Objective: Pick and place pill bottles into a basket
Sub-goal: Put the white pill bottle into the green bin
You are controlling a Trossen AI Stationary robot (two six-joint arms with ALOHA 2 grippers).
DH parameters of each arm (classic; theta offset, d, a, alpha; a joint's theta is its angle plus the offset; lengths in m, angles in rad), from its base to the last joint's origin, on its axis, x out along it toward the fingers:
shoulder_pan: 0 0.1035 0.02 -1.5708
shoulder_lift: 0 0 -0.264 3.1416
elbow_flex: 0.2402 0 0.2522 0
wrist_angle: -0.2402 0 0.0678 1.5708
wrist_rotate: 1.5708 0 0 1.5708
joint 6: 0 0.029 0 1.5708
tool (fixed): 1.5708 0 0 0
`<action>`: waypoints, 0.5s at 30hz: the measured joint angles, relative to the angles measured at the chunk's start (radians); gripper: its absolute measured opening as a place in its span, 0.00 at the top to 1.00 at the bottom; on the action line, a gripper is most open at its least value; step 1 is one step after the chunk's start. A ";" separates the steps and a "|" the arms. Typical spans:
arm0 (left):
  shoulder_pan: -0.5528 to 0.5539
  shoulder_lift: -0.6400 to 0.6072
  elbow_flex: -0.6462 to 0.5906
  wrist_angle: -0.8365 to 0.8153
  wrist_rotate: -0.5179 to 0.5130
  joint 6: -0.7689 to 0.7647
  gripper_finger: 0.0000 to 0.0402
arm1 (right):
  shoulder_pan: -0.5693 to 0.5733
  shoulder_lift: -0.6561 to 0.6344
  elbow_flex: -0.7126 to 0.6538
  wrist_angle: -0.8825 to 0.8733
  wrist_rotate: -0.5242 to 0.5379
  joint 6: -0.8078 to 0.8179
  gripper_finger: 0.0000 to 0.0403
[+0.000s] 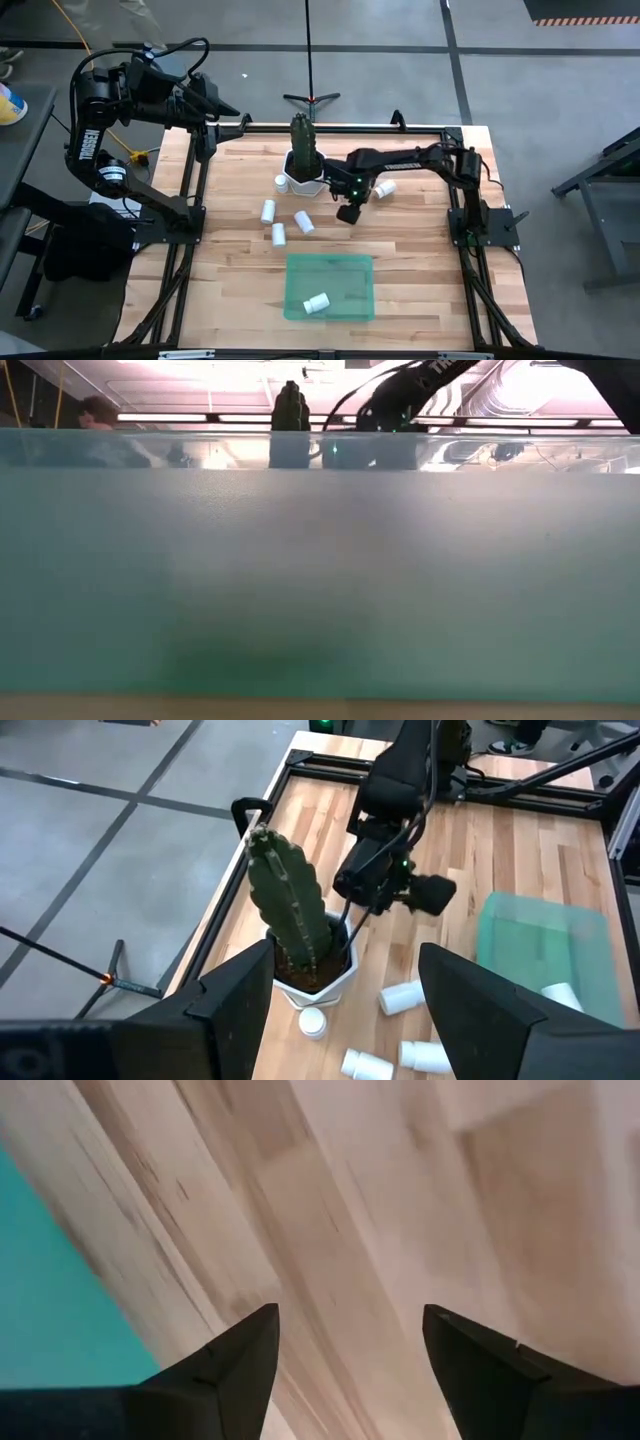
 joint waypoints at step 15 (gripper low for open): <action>0.000 0.000 0.000 0.000 0.000 0.000 0.30 | 0.035 -0.003 0.157 -0.480 0.323 -0.201 0.41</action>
